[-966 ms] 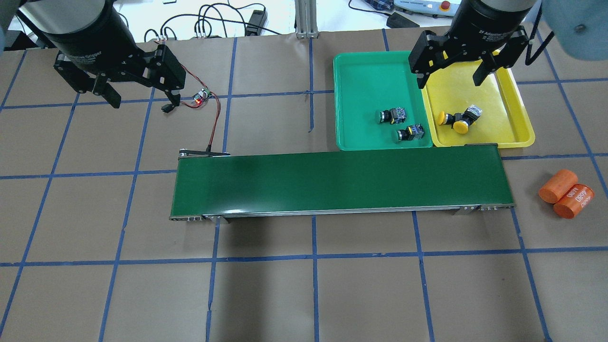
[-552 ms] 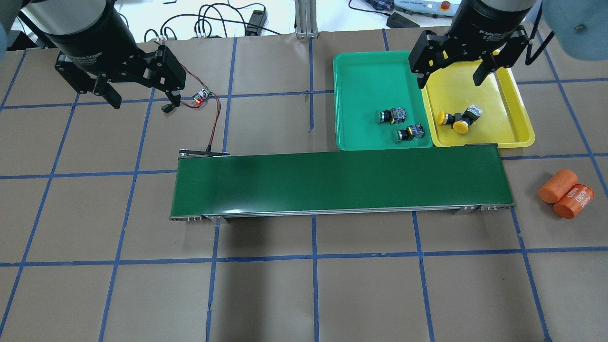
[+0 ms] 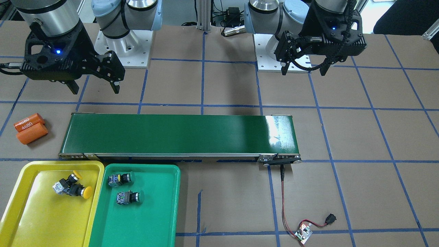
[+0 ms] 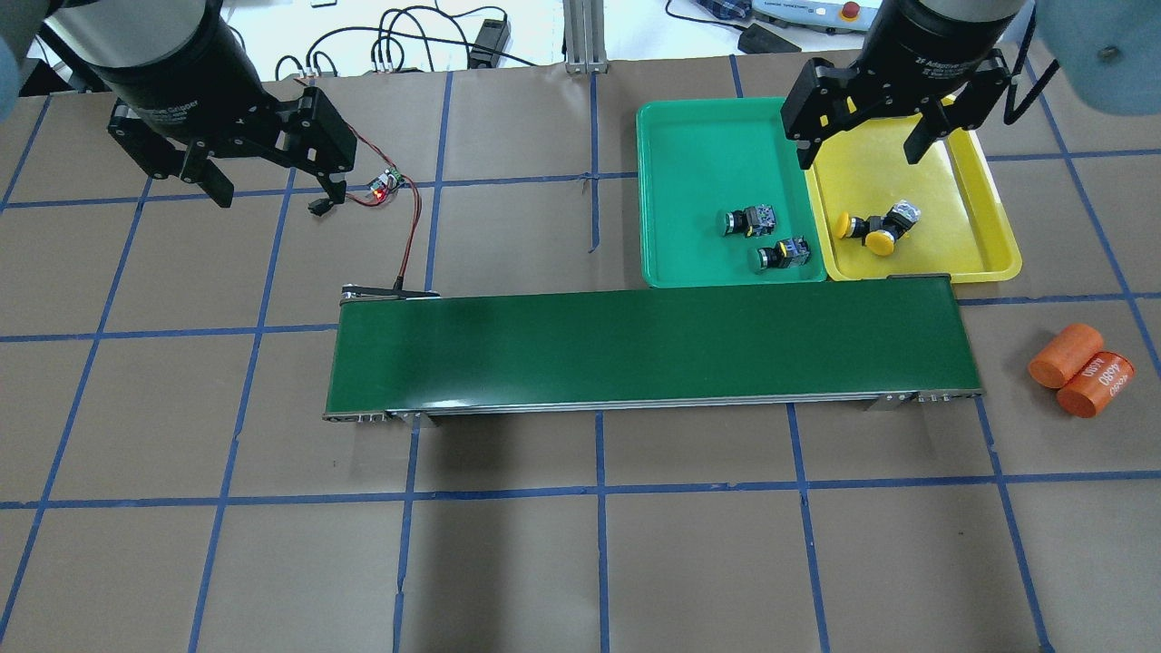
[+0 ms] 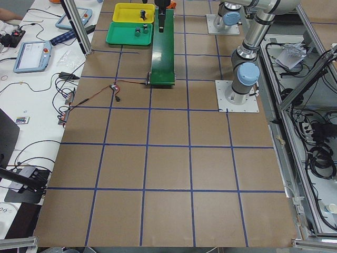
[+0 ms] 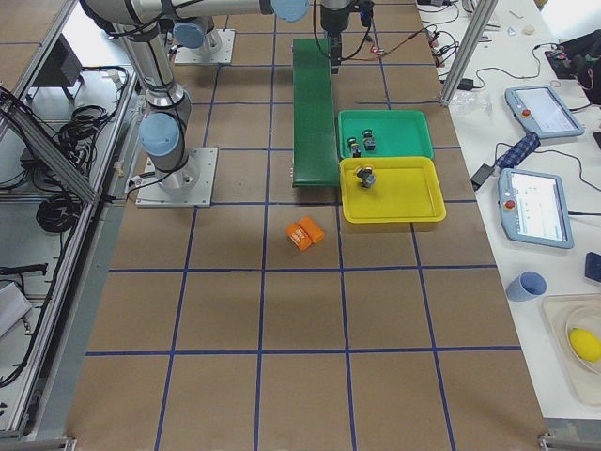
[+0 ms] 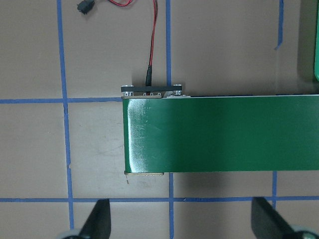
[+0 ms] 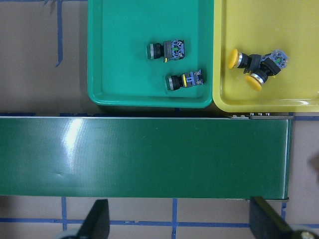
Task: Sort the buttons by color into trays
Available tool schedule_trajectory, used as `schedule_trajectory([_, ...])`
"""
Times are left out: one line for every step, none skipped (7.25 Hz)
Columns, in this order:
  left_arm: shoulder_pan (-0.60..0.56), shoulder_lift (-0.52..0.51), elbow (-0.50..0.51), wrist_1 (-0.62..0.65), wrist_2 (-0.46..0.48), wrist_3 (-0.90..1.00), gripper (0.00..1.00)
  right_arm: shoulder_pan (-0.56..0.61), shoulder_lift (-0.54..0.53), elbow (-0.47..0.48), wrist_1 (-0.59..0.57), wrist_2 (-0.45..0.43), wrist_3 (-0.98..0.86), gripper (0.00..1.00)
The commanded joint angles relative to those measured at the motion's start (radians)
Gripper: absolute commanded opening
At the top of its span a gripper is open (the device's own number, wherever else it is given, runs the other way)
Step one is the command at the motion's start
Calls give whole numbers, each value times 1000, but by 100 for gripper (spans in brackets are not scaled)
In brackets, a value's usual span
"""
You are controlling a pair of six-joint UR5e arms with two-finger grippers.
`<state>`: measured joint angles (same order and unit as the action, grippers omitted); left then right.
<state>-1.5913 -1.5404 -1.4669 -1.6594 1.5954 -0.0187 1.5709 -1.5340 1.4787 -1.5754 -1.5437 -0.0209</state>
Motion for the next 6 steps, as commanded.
schedule_trajectory([1, -6, 0, 0, -3, -1, 100, 0, 0, 0, 2, 1, -2, 100])
schedule_trajectory([1, -6, 8, 0, -9, -1, 100, 0, 0, 0, 2, 1, -1, 100])
schedule_trajectory([1, 5, 2, -2, -11, -1, 100, 0, 2, 0, 2, -1, -1, 100])
schedule_trajectory([1, 3, 2, -2, -12, -1, 100, 0, 0, 0, 0, 1, -1, 100])
schedule_trajectory([1, -6, 5, -2, -12, -1, 100, 0, 2, 0, 2, -1, 1, 100])
schedule_trajectory([1, -3, 10, -2, -17, -1, 100, 0, 2, 0, 2, -1, -1, 100])
